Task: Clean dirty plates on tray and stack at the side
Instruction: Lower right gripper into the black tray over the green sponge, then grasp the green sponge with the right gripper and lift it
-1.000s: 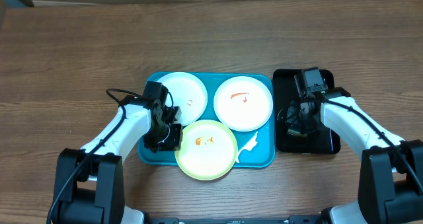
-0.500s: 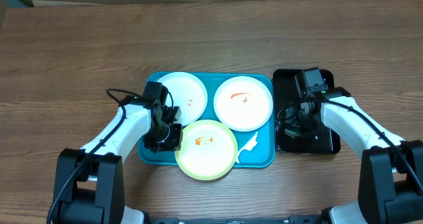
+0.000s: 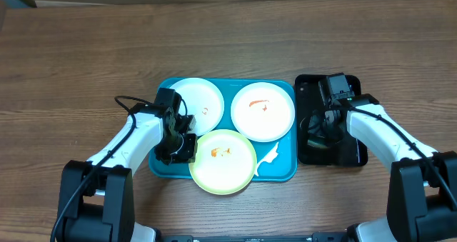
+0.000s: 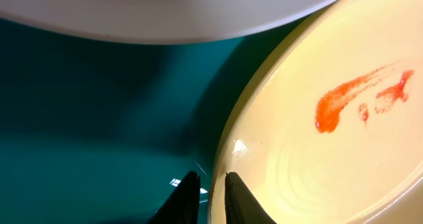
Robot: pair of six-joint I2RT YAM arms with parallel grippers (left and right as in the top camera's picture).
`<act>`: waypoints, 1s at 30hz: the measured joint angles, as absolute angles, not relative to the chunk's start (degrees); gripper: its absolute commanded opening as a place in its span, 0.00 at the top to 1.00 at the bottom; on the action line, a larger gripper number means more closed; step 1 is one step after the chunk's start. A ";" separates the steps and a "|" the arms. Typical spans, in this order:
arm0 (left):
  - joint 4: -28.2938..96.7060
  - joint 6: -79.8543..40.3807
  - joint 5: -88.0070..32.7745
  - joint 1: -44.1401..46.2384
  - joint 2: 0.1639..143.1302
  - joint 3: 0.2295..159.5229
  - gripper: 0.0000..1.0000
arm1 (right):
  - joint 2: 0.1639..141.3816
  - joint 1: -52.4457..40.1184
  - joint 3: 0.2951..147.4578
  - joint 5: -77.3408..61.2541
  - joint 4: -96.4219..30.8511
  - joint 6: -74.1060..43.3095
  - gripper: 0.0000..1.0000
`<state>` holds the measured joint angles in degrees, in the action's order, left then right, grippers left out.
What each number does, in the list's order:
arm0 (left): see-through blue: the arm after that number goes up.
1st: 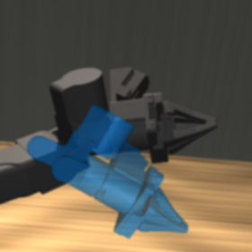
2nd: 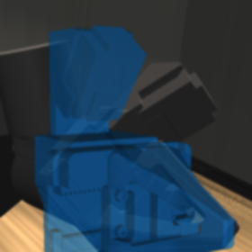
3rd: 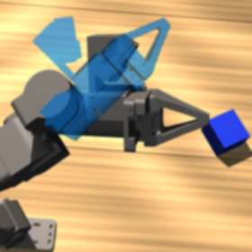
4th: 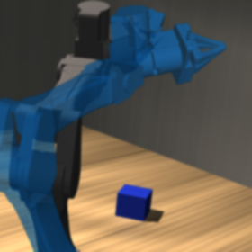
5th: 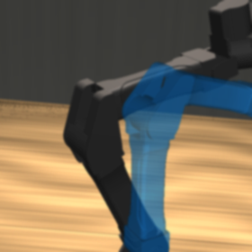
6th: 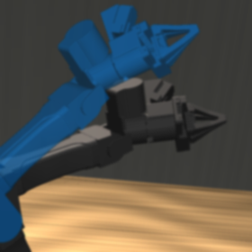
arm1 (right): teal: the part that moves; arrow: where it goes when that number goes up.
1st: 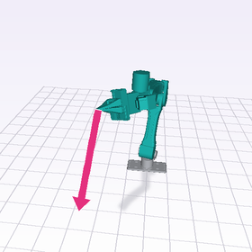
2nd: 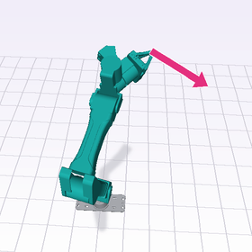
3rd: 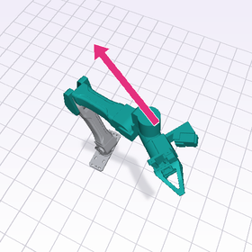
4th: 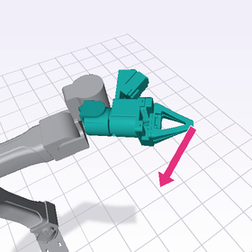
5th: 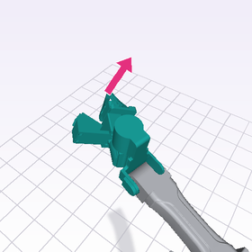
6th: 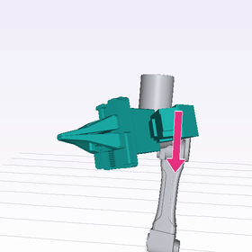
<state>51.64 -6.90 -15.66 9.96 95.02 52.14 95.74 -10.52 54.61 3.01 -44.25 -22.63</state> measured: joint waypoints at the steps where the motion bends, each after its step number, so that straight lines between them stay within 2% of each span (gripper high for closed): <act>1: 51.64 -6.90 -15.66 9.96 95.02 52.14 0.83 | 95.74 -10.50 54.61 3.05 -44.18 -22.50 0.60; 5: 51.64 -6.90 -15.66 9.96 95.02 52.14 0.83 | 95.72 -10.50 55.20 3.05 -45.67 -22.48 0.59; 11: 51.64 -6.90 -15.66 9.96 95.02 52.14 0.82 | 95.74 -10.52 60.05 2.92 -50.19 -22.48 0.51; 20: 51.62 -6.90 -15.66 9.96 95.02 52.14 0.81 | 95.74 -10.52 61.67 2.96 -48.40 -22.50 0.51; 30: 51.62 -6.90 -15.66 9.96 95.02 52.14 0.80 | 95.66 -10.52 56.84 3.01 -43.72 -22.50 0.50</act>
<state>51.62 -6.90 -15.66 9.96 95.02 52.14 95.66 -10.52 56.84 3.01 -43.72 -22.50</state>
